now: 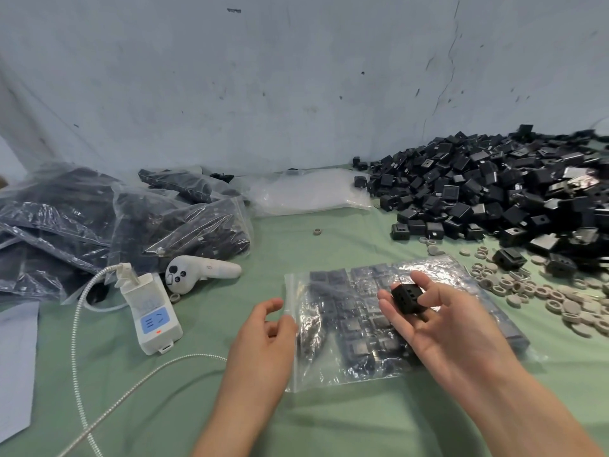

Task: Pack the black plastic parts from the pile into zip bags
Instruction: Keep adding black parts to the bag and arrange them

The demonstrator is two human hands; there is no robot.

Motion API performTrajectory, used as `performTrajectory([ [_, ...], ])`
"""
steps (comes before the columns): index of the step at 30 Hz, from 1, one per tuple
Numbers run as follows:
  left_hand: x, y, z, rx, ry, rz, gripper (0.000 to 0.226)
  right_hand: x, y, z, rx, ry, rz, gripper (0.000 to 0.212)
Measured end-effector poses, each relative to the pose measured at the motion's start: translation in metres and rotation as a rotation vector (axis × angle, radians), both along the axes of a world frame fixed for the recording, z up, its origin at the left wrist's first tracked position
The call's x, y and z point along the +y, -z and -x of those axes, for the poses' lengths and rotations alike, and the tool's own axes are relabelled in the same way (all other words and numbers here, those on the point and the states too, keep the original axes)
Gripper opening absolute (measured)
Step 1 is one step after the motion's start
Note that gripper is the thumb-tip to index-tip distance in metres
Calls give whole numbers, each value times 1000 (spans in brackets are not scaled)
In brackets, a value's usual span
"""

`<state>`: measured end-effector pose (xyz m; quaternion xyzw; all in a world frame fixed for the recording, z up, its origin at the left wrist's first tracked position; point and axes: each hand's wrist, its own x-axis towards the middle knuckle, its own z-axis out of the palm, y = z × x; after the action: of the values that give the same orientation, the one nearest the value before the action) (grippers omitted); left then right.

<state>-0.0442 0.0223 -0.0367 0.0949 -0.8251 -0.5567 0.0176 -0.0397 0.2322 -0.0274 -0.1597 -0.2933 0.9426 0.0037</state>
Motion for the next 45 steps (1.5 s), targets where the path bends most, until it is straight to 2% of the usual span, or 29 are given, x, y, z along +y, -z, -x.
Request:
performTrajectory([
  [20, 4, 8, 10, -93, 7, -340, 16, 0, -1, 0, -12, 23, -11, 57],
  [32, 5, 5, 12, -151, -18, -467, 15, -1, 2, 2, -14, 55, -60, 48],
  [39, 5, 0, 10, -151, 4, -472, 16, -3, 2, 0, 8, 67, -101, 31],
  [45, -4, 0, 12, -56, -43, -337, 15, -10, -2, 1, 50, 64, -279, 26],
])
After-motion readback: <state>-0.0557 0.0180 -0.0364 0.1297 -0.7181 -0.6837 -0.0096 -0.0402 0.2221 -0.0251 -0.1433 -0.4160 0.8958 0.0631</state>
